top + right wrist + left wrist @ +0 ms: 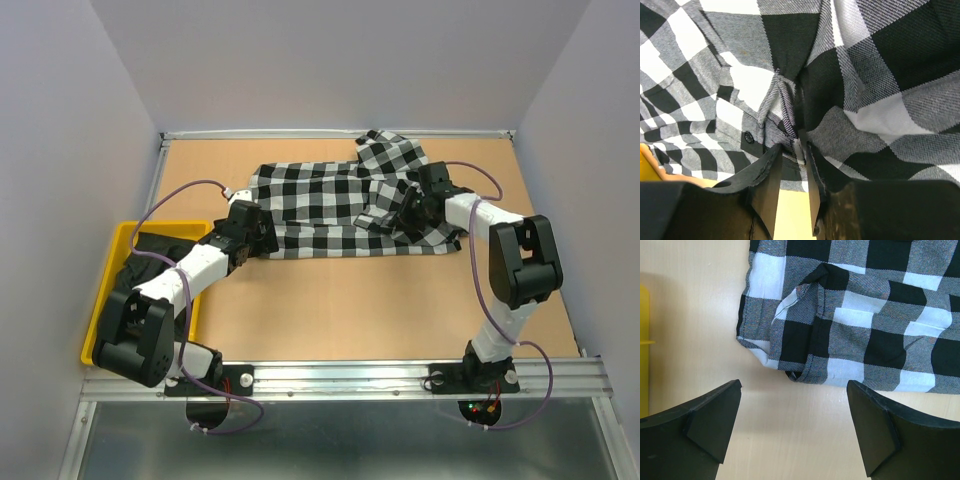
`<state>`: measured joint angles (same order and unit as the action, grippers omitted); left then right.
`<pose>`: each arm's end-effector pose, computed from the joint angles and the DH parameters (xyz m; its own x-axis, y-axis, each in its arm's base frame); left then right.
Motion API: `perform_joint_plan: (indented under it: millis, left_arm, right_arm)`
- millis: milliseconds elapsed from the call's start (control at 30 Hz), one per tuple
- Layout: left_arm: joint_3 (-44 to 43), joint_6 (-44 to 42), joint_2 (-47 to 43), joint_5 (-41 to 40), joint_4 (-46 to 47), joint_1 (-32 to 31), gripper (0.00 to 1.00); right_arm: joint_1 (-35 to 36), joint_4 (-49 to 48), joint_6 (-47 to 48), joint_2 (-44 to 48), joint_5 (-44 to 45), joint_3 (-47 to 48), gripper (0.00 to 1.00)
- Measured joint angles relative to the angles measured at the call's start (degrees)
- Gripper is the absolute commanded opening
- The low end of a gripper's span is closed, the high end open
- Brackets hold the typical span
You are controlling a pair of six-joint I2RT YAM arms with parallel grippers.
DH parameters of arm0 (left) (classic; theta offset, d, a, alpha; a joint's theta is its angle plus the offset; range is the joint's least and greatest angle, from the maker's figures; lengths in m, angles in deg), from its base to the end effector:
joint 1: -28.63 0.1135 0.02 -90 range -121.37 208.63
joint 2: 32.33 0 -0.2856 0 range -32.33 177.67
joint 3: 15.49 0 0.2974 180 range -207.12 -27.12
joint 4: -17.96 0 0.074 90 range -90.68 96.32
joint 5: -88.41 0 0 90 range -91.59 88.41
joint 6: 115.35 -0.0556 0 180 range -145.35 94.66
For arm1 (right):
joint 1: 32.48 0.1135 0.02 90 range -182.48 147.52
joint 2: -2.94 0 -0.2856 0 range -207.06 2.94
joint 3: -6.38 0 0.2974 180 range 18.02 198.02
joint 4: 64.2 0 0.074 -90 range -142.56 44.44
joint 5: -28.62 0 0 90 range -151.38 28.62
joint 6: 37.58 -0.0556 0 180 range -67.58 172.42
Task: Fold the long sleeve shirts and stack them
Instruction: Fold the shirt
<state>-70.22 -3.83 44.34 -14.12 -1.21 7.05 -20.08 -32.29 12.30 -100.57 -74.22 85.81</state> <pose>0.3082 -0.1089 0.1959 -0.6447 -0.1301 -0.7533 -0.0317 0.9891 -0.1437 0.4173 0.1044 0.1636 -0.8322 0.4603 -0.3090 0.2688 0.8225 0.5013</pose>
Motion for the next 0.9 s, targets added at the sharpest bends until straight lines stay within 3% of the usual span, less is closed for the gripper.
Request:
perform_joint_plan:
  millis: [100,267,567,900]
  left_arm:
    - [0.0,0.0,0.0,0.0,0.0,0.0,0.99]
    - [0.0,0.0,0.0,0.0,0.0,0.0,0.99]
    - [0.0,0.0,0.0,-0.2,0.0,0.0,0.99]
    - [0.0,0.2,0.0,-0.2,0.0,0.0,0.99]
  right_arm:
    - [0.0,-0.6,0.0,-0.9,0.1,0.0,0.29]
    - [0.0,-1.5,-0.1,-2.3,0.0,0.0,0.01]
    - [0.5,-1.9,-0.5,-2.4,-4.1,2.5,0.01]
    - [9.7,-6.3,-7.3,-1.4,-6.1,10.6,0.01]
